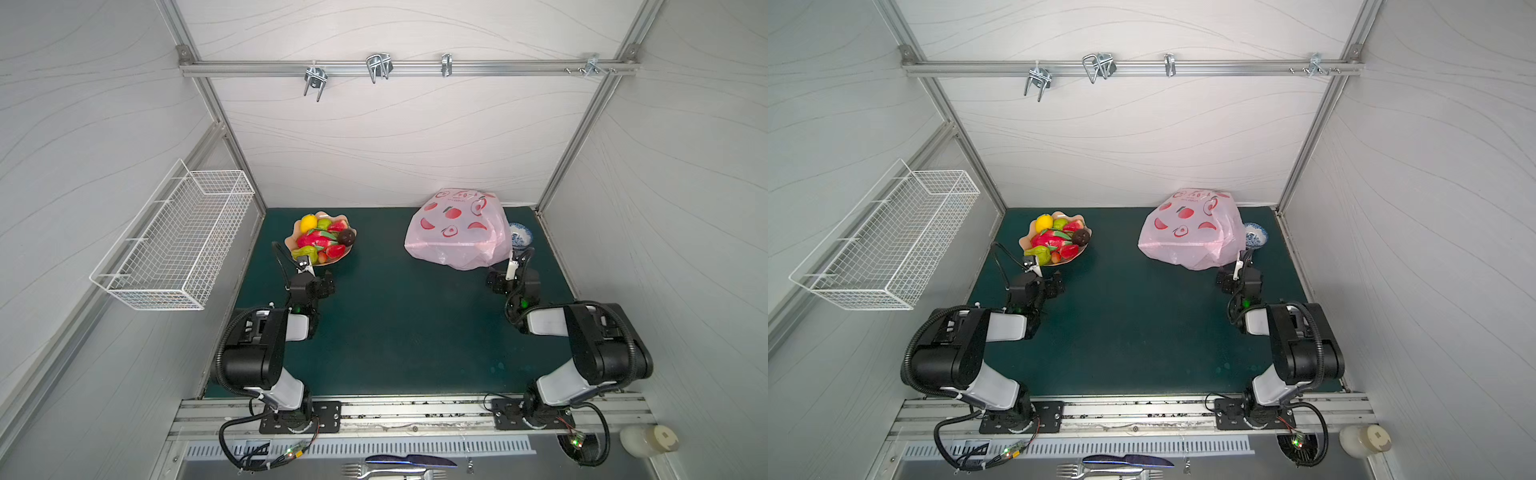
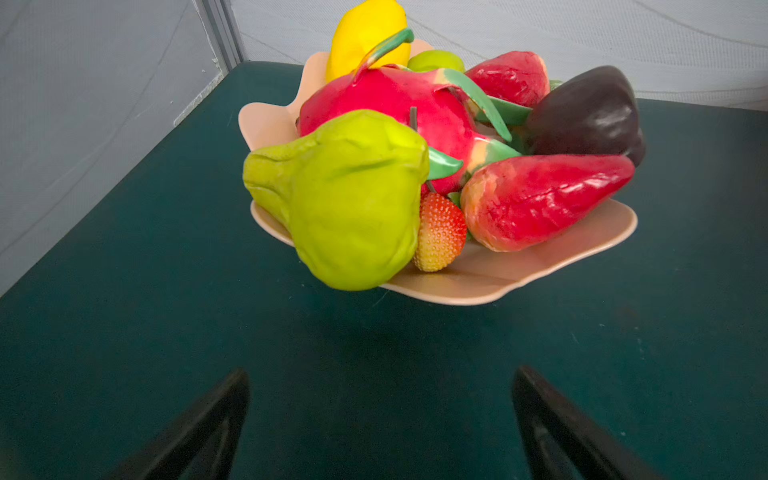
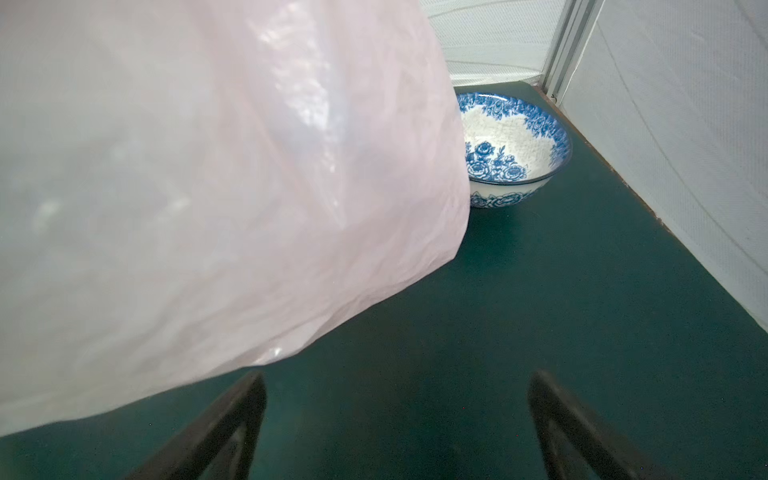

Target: Place the fruits into the plastic bag

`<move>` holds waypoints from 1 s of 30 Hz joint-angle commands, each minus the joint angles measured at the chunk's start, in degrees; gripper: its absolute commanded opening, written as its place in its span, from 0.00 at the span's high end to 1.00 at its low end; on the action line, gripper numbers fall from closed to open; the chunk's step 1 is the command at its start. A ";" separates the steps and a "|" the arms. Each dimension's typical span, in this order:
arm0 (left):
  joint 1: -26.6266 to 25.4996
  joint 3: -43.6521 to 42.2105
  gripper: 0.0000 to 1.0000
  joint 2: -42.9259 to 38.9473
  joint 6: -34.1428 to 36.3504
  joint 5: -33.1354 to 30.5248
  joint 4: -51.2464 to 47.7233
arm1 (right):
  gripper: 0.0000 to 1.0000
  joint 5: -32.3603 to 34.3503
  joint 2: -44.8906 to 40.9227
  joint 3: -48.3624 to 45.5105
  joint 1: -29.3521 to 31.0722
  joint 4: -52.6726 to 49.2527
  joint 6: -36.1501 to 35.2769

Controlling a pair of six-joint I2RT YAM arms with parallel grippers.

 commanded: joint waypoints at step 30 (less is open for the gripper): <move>0.25 1.62 0.00 -0.35 -0.34 -0.41 1.62 | 0.01 0.49 0.08 -0.08 0.29 0.41 -1.07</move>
